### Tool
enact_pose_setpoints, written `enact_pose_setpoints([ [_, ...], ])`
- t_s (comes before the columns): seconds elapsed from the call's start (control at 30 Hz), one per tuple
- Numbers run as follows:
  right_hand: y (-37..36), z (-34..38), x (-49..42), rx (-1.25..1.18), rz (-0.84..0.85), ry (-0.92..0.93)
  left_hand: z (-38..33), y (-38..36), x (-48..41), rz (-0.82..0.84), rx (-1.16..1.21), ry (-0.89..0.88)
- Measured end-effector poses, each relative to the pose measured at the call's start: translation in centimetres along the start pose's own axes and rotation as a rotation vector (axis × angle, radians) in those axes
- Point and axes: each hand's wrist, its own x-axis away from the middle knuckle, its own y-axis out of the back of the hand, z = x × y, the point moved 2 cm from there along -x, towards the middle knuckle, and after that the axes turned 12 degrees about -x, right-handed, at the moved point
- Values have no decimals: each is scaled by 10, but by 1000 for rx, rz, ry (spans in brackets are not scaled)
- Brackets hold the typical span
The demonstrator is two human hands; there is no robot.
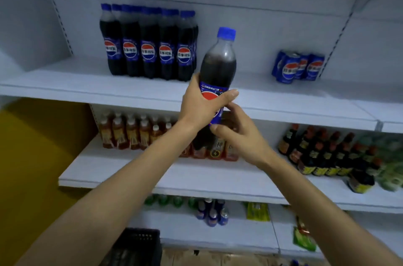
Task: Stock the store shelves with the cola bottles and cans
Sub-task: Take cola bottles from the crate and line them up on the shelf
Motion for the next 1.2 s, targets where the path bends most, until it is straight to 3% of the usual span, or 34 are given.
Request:
enact_pose_setpoints([
  [0.1,11,-7,-48,93,-2,-2,11,-4,-49,29,53,-13],
  [0.27,17,-10,-124,311,-158,69,29,-20,-121,-4,84,-20],
  [0.67,84,-26,-239,343,-274,53,60,-76,-215,-54,-24,-157],
  [0.77,99,-36,-262,346,-262,32,80,-70,-219,-130,-268,-217],
  [0.87,106,-48,-286,345,-230,-17,93,-51,-230,-418,-799,-457],
  [0.93,106,-55,-303,325,-201,-28,101,-38,-239,-552,-1074,-525],
  [1.03,99,-67,-328,326,-173,-20,118,-21,-250,-615,-1245,-447],
  [1.2,90,-91,-365,283,-174,4,141,-11,-269,-586,-1278,-153],
])
